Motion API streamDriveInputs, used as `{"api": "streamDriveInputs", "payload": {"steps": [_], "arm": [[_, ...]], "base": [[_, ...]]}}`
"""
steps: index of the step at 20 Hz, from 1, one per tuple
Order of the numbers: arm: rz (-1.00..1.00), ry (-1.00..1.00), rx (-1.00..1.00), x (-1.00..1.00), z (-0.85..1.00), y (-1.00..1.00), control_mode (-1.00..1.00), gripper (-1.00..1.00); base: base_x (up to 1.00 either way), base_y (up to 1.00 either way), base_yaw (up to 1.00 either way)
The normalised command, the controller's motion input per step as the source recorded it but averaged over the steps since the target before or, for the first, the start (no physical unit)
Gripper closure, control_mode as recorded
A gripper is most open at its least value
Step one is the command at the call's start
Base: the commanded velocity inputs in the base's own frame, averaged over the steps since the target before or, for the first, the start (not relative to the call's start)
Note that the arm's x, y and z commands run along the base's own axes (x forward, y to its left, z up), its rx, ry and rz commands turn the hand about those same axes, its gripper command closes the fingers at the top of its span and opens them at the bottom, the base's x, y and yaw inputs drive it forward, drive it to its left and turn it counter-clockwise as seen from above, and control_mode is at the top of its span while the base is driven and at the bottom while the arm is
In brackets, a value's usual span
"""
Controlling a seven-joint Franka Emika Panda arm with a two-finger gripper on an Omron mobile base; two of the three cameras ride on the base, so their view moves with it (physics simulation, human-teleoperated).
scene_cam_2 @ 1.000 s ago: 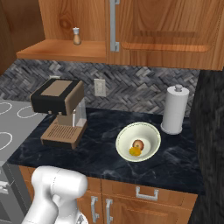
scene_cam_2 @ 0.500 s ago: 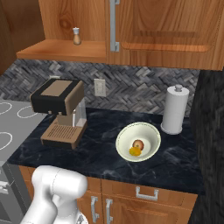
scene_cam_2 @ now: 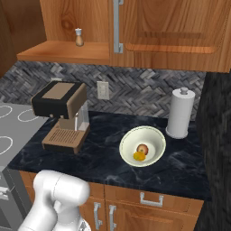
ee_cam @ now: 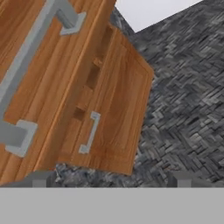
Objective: Open the cabinet. Pick the apple and mango from the cabinet and place them into the bowl. Then close the cabinet.
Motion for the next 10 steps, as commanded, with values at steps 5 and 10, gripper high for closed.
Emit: {"api": "streamDriveInputs", "payload": {"steps": [5, 10], "arm": [[-0.19, -0.01, 0.0, 0.3, -0.2, 0.43, -1.0, -1.0], [-0.17, 0.0, 0.0, 0.5, -0.24, 0.34, -1.0, -1.0]], "base": [[0.0, 0.0, 0.0], [0.0, 0.0, 0.0]]}}
